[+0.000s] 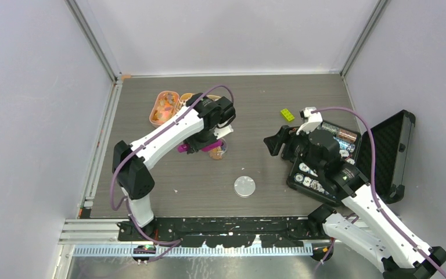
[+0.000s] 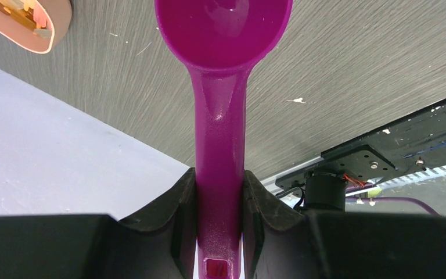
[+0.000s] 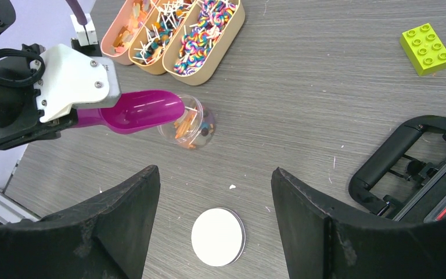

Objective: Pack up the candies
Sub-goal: Place the fake candies in the packing bottle, then adjust the spatula.

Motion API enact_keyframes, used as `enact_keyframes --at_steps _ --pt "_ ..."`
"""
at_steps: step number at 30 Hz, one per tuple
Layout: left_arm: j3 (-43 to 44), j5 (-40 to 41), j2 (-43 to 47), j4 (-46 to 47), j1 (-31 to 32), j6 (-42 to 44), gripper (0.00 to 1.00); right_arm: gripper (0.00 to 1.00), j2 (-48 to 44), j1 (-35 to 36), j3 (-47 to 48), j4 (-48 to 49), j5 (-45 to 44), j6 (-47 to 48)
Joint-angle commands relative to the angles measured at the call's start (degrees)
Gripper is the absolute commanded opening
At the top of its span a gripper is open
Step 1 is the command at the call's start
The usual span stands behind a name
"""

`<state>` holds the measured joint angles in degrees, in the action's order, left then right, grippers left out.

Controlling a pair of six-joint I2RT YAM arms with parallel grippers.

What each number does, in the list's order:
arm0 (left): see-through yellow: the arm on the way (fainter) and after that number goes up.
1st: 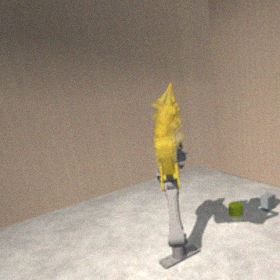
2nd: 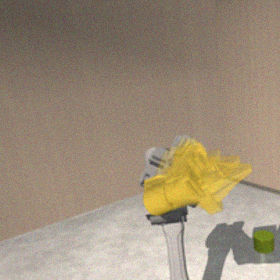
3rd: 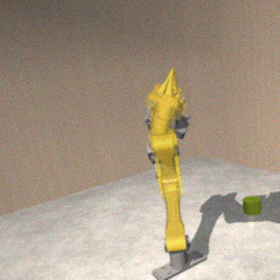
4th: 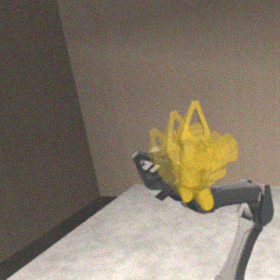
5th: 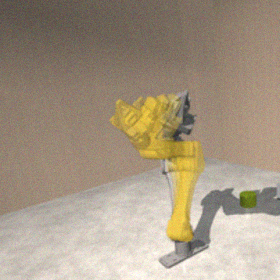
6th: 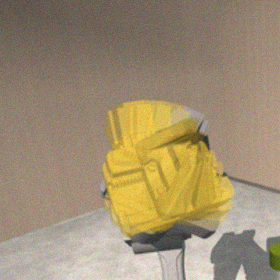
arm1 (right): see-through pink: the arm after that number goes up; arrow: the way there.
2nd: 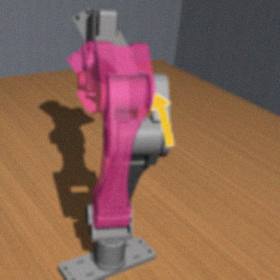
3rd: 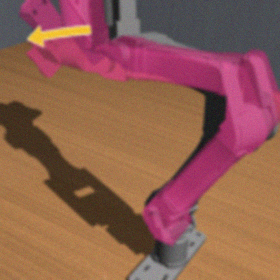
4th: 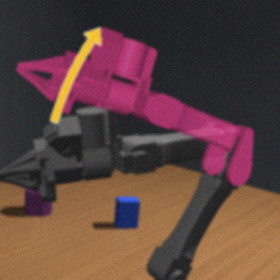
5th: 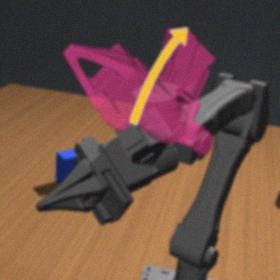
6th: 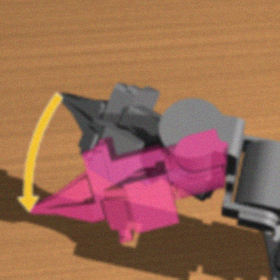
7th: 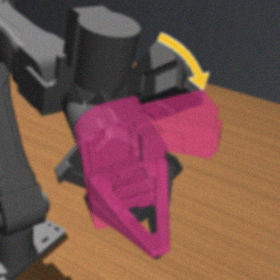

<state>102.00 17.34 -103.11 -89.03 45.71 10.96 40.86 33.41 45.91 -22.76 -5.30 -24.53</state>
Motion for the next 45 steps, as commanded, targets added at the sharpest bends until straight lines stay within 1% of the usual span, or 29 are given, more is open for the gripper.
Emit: enact_keyframes --at_steps 1,3,6,9,11,13,15,16,18,23,25,28,31,36,38,40,42,45 --pt "2.9 0.9 0.5 -8.0 0.5 -1.3 0.0 0.75 -0.7 0.1 -0.1 1.4 -0.5 0.3" --pt "3.7 0.2 1.4 -6.6 0.4 -2.0 0.0 0.75 -0.7 0.1 -0.4 1.9 0.2 1.0" --pt "4.2 -3.6 4.9 -2.3 -0.1 -2.5 0.0 0.75 -0.5 0.1 -1.1 4.2 3.1 2.8" --pt "2.9 -11.2 9.7 3.5 -2.8 -3.0 0.0 0.74 -0.7 0.2 -1.8 8.2 7.9 5.8" --pt "0.0 -17.7 13.3 7.9 -5.3 -3.0 0.0 0.74 -1.1 0.5 -3.0 12.7 10.9 8.7" --pt "-2.9 -23.6 16.5 11.2 -7.8 -3.2 0.0 0.74 -1.3 1.7 -3.9 17.2 11.9 11.6" --pt "-5.6 -28.5 19.2 13.8 -9.9 -3.8 0.0 0.74 -1.0 3.6 -4.9 22.0 12.3 15.3" --pt "-7.1 -31.0 20.5 15.2 -10.7 -4.2 0.0 0.74 -0.5 4.9 -5.3 26.2 12.8 18.3" --pt "-10.1 -36.2 22.7 18.1 -11.9 -4.9 0.0 0.74 2.0 8.2 -4.6 29.0 13.7 23.0" --pt "-15.8 -41.5 28.5 22.2 -13.2 -6.0 0.0 0.74 8.7 18.7 -0.1 29.6 11.1 35.6" --pt "-16.7 -43.2 30.2 22.7 -13.5 -5.8 0.0 0.74 11.0 22.0 0.7 29.9 9.6 39.7" --pt "-17.8 -45.9 32.0 23.2 -13.6 -4.7 0.0 0.71 15.0 25.4 2.3 30.1 6.9 42.7" --pt "-18.0 -45.0 32.9 22.3 -13.6 -3.5 0.0 0.68 18.6 27.5 3.9 30.7 6.2 43.5" --pt "-18.2 -39.2 33.2 20.6 -14.0 -3.0 0.0 0.68 22.3 29.7 5.8 31.7 5.8 44.4" --pt "-18.1 -34.0 33.6 20.5 -14.4 -3.6 0.0 0.69 22.6 29.7 6.5 32.1 5.7 42.6" --pt "-17.9 -27.0 33.8 20.3 -15.0 -4.7 0.0 0.71 22.5 29.7 7.4 32.0 5.5 40.2" --pt "-17.0 -20.8 33.5 19.1 -15.5 -5.2 0.0 0.72 22.4 29.8 8.2 31.7 2.8 37.4" --pt "-16.7 -13.9 32.6 17.5 -16.5 -4.8 0.0 0.74 22.0 29.7 8.6 30.7 -2.7 32.1"
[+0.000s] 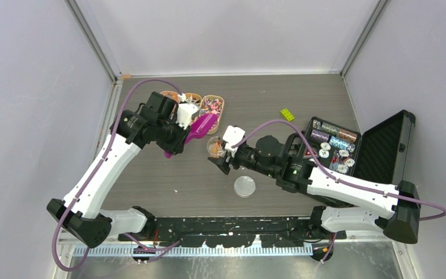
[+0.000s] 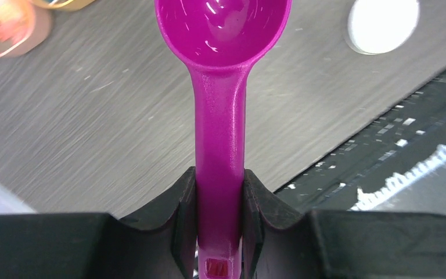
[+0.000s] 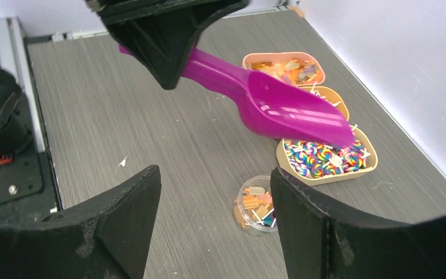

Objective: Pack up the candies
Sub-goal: Adjust the spatula.

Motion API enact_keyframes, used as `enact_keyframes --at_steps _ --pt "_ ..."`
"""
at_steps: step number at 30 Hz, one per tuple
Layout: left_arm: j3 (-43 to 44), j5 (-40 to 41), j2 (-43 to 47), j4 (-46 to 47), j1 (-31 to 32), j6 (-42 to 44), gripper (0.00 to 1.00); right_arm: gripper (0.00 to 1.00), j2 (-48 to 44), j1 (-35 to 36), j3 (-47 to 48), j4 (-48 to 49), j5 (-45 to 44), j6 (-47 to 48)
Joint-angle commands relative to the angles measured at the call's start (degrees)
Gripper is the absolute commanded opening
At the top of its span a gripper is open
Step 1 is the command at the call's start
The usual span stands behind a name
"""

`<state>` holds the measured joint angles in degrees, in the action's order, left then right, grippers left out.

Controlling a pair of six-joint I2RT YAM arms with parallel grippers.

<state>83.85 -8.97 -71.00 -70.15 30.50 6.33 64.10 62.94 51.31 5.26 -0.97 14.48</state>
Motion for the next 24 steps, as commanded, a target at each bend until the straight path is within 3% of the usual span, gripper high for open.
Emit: enact_keyframes --at_steps 1,4,6,10,17,24 --pt "1.7 14.5 -0.2 -1.9 -1.7 0.3 0.0 0.74 -1.6 0.2 3.2 2.1 -8.5 -9.0" --pt "4.7 15.7 -3.3 -5.0 -2.8 1.2 0.0 0.77 -2.8 0.2 2.2 0.7 -12.3 -12.6" --pt "7.3 12.5 -4.8 -6.1 -2.8 0.4 0.0 0.78 -3.1 0.2 0.8 1.9 -13.1 -10.5" --pt "8.0 -3.2 -4.7 -4.0 -2.8 -1.3 0.0 0.78 -1.9 0.2 -0.1 2.2 -5.8 8.2" --pt "7.4 -9.8 -3.5 -5.7 -2.8 -3.6 0.0 0.76 3.2 0.2 3.1 6.2 2.3 22.0" --pt "1.2 -16.0 1.8 -2.8 -2.8 -5.7 0.0 0.73 13.3 0.4 4.9 11.8 8.3 31.8"
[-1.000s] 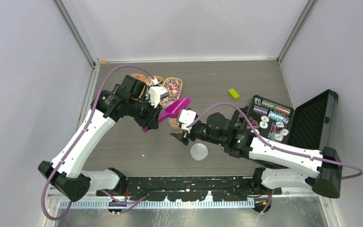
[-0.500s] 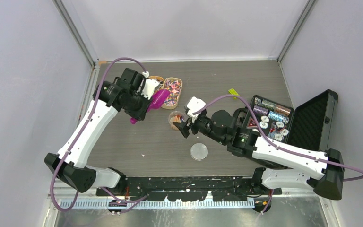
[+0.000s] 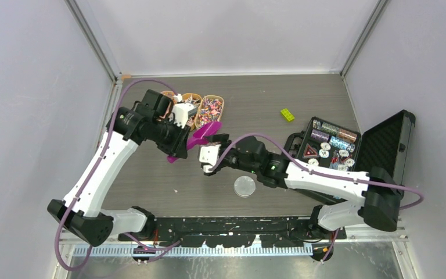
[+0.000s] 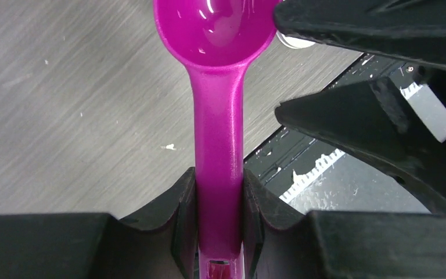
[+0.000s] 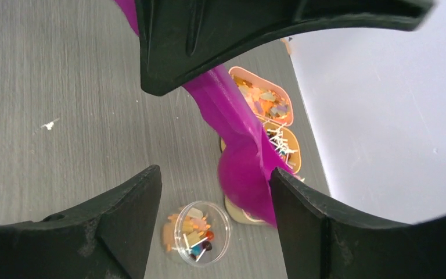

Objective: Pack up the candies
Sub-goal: Adjust the spatula.

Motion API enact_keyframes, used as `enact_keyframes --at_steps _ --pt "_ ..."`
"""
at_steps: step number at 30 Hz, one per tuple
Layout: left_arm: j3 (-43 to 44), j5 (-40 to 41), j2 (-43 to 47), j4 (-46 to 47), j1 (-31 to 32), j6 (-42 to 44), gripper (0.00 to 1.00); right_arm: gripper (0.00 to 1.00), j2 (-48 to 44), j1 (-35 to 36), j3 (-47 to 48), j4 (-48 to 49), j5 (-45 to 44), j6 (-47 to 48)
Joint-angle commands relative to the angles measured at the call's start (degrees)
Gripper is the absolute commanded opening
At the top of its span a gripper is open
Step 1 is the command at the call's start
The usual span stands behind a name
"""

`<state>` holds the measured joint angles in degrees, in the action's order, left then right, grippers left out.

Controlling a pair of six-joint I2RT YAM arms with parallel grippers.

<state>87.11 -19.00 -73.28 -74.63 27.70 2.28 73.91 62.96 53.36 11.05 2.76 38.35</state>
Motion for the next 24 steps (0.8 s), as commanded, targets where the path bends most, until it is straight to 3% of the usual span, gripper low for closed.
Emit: enact_keyframes --at_steps 1,9,10,13,18,24 --pt "-2.3 -5.9 4.5 1.5 0.0 -1.5 0.0 0.72 4.3 0.7 3.6 5.5 4.3 9.5" --pt "-1.6 -9.7 4.2 1.8 0.0 -1.8 0.0 0.65 7.5 1.3 3.4 9.5 3.6 14.2" --pt "-1.8 -9.8 4.3 2.2 0.0 -2.0 0.0 0.6 7.9 1.3 3.0 11.0 3.7 13.4" --pt "-2.3 -7.7 5.3 3.8 0.0 -2.0 0.0 0.3 9.3 1.4 1.8 15.7 4.0 10.9" --pt "-3.6 -4.1 8.0 8.3 0.0 -2.0 0.0 0.01 12.4 1.9 1.5 21.7 1.1 4.1" --pt "-6.3 -4.4 10.5 13.2 0.0 -3.8 0.17 0.0 15.6 1.8 3.2 26.8 -5.8 -7.4"
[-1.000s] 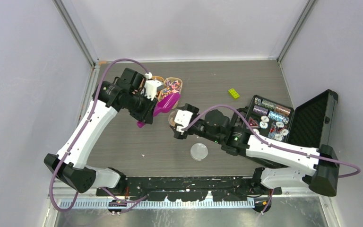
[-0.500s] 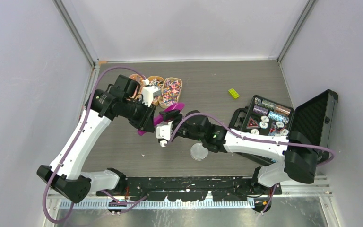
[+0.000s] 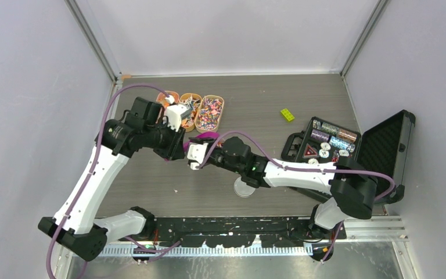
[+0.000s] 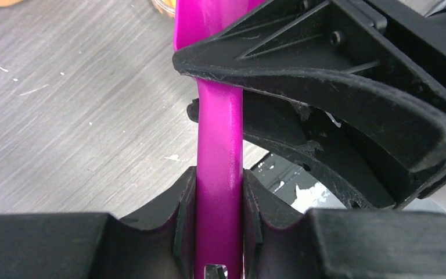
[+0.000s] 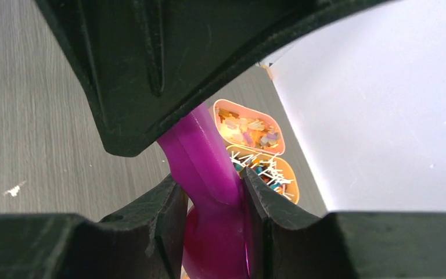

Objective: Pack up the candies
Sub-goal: Adjust the spatula.

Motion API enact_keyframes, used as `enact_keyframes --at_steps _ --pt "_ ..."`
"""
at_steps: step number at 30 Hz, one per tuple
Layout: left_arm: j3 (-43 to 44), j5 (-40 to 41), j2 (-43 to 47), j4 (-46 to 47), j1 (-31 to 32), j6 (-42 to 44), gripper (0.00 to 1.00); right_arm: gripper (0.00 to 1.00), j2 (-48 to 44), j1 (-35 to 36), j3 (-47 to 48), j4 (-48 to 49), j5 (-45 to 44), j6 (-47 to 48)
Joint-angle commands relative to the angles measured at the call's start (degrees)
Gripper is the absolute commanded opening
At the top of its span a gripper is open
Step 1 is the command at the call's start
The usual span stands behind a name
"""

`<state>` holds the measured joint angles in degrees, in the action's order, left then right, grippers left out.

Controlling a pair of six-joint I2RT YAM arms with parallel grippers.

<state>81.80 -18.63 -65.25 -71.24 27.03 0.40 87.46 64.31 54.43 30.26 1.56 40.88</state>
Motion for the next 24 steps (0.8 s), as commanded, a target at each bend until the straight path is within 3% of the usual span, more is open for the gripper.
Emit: enact_keyframes --at_steps 1,5,15,24 --pt "-1.4 -4.8 2.6 10.0 0.7 -1.5 0.2 0.0 2.4 0.5 2.2 8.9 -4.1 -11.3" --pt "-1.4 -2.0 1.2 7.6 0.7 -0.7 0.25 0.0 3.5 0.5 3.8 9.8 -2.8 -13.4" --pt "-3.0 -5.2 -0.1 11.3 0.7 -2.2 0.26 0.0 4.4 0.5 4.6 9.2 0.1 -11.8" --pt "-2.4 -5.4 -2.8 9.8 0.7 -2.2 0.34 0.0 3.9 0.5 4.5 10.2 0.6 -10.3"
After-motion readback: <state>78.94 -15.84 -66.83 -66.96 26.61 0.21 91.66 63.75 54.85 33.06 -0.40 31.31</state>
